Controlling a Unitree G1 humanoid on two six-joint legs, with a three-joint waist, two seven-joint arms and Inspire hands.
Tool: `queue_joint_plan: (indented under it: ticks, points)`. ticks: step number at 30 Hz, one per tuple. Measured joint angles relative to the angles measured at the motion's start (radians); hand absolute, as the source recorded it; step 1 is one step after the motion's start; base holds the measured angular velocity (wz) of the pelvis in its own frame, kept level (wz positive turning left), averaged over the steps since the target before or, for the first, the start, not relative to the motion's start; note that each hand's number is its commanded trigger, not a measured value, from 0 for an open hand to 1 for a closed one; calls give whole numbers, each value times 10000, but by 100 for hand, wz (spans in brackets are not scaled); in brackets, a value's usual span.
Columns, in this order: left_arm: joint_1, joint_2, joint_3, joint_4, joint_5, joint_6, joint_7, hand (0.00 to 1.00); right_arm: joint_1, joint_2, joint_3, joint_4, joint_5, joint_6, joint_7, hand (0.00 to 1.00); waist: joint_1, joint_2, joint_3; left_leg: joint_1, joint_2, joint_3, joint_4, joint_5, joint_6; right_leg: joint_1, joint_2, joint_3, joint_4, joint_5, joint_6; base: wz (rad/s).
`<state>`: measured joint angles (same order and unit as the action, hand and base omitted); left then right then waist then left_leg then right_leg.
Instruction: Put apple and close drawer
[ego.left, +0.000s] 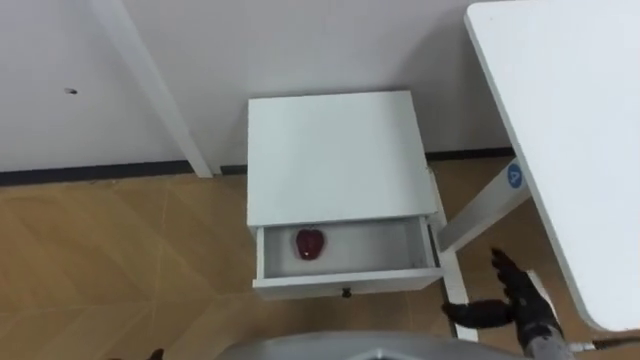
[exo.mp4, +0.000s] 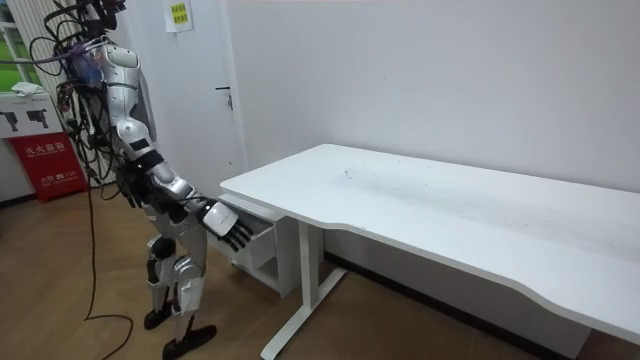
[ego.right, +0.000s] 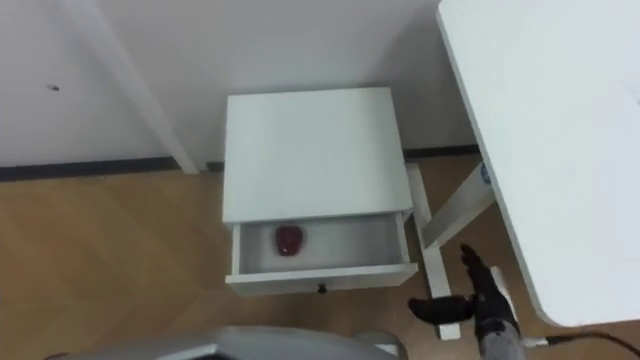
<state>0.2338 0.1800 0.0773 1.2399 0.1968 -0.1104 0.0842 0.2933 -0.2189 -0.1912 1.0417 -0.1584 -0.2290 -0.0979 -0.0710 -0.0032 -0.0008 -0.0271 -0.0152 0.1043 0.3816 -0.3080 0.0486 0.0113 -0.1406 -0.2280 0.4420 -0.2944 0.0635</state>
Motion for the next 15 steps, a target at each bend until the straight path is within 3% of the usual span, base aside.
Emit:
queue_joint_plan:
  ticks: [1, 2, 3, 4, 5, 6, 7, 8, 10, 13, 15]
  points:
    - [-138, -3, 14, 82, -187, 23, -1, 0, 28, -122, -87, 440, 51, 224, -133, 0, -170, 124, -16, -167, -86, 2, 366, -161, 143, -600, -331, -100, 1413, 5, 9, 38]
    - [-216, 41, 19, 104, -266, 21, 0, 0, 35, -136, -118, 558, 68, 329, -166, 0, -287, 120, -17, -255, -182, 41, 554, -232, 239, -972, -579, -101, 2305, 53, 4, 65]
    - [-335, 136, 3, 238, -476, 34, 9, 0, 275, -124, -232, 724, 182, 466, -165, 0, -469, 103, -19, -381, -360, 173, 898, -386, 404, -1710, -1024, 104, 3832, 414, 32, 64]
    - [-388, 157, -16, 246, -700, 31, 15, 0, 299, -140, -372, 1020, 295, 624, -133, 0, -580, 135, -17, -404, -424, 338, 1092, -501, 576, -2461, -1315, 485, 5185, 1249, -62, 52]
    - [-388, 150, -18, 277, -755, 29, 14, 0, 290, -143, -465, 1112, 362, 679, -112, 0, -607, 238, -18, -432, -453, 326, 1215, -562, 683, -2824, -1372, 681, 5717, 1872, -110, 15]
    - [-407, 122, -55, 356, -761, 25, 9, 0, 254, -145, -634, 1249, 401, 728, -83, 0, -631, 489, 11, -493, -390, 274, 1430, -671, 868, -3609, -1348, 1017, 6587, 3502, -124, 0]
    - [-400, 124, -55, 389, -793, 23, 10, 0, 220, -129, -698, 1279, 455, 756, -42, 0, -630, 612, 14, -512, -344, 302, 1514, -695, 931, -4022, -1335, 1180, 7030, 4392, -284, -29]
    - [-286, 226, -64, 409, -914, 20, 40, 0, 100, -99, -678, 1362, 578, 764, 105, 0, -646, 728, 36, -551, -333, 350, 1713, -765, 1078, -4931, -1231, 1497, 8508, 4746, -445, -41]
    - [-320, 352, -244, 675, -1386, 328, 162, 0, -52, -73, -633, 1363, 775, 761, 225, 0, -713, 921, 37, -903, -212, 248, 2201, -873, 1289, -6744, -722, 1517, 12727, 3085, -437, -27]
    - [-560, 357, -454, 759, -1454, 836, 143, 0, -26, -87, -357, 1598, 1195, 780, 200, 0, -790, 1047, 45, -1086, -120, 229, 2455, -888, 1529, -8337, -295, 928, 14734, 1855, -410, 14]
    - [-533, 343, -428, 767, -1453, 1063, 116, 0, -38, -84, -219, 1632, 1277, 791, 204, 0, -872, 1114, 61, -1089, -120, 153, 2634, -957, 1658, -8919, -321, 579, 15021, 1528, -391, 15]
